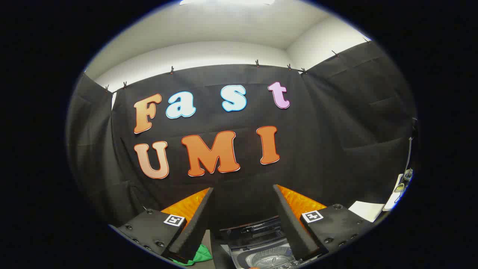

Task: Put the clothes into the washing machine and then close the washing machine lid.

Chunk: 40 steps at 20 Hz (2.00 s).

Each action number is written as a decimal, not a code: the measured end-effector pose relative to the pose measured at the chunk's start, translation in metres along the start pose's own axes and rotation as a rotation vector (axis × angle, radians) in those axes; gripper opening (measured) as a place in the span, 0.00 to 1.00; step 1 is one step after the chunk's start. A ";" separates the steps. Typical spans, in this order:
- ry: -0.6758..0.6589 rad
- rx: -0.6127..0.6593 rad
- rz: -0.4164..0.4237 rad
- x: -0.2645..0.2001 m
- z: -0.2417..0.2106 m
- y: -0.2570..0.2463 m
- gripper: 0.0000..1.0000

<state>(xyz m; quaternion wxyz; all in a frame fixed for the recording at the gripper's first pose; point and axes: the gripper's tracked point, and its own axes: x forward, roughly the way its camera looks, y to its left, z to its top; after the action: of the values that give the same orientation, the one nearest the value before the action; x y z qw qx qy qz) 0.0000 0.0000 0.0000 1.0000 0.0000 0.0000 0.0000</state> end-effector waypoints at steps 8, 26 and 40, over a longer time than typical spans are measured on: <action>-0.014 0.011 -0.019 -0.001 0.016 -0.020 0.98; 0.012 0.071 -0.033 -0.038 -0.011 -0.015 0.98; 0.278 0.079 0.204 -0.043 -0.130 0.155 0.98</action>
<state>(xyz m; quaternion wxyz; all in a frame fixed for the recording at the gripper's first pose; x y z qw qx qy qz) -0.0430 0.1555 -0.1304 0.9844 0.0394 0.1382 0.1013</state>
